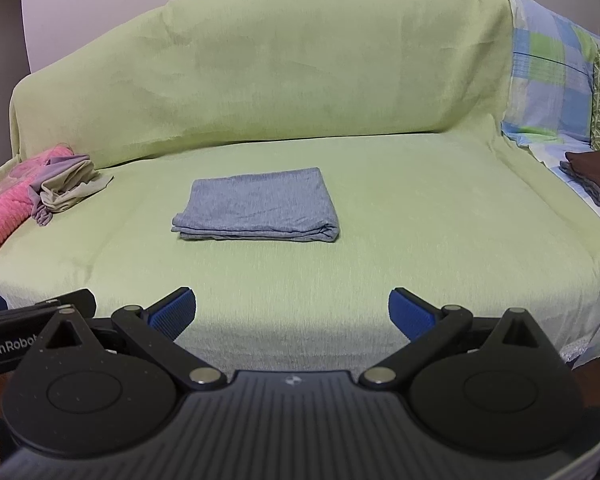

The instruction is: Fold clothes

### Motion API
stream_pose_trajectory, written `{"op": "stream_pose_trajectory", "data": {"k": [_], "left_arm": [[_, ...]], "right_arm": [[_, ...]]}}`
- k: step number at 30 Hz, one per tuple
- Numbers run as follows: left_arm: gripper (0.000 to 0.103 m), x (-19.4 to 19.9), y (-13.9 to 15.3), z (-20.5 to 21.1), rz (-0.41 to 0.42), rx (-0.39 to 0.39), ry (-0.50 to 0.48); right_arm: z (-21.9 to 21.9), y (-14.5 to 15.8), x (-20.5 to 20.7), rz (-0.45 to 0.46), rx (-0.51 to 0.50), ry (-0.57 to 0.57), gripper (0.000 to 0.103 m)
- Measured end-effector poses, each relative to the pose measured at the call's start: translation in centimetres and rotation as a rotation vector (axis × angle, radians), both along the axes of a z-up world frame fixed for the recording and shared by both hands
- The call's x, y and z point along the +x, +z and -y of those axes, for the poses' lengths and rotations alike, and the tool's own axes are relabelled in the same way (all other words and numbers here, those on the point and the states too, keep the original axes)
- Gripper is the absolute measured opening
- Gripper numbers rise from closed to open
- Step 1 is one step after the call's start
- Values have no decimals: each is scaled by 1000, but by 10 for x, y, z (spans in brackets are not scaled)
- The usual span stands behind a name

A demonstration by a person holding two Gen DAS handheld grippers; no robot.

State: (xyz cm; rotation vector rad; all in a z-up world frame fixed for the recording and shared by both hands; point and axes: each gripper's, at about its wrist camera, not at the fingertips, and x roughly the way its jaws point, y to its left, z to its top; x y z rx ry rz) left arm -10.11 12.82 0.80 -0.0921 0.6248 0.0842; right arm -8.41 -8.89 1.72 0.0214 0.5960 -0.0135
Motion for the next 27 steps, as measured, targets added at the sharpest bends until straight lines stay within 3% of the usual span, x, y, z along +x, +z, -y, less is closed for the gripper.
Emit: {"op": "stream_pose_trajectory", "data": {"k": [12,27], "left_arm": [[102,2,2,-1,1,-9,4],[102,10,2,4,-9,19,-12]], "right_arm": [[5,-12,0,-48,-37,-6,101],[21,-5,-1,14,-4,-37,101]]}}
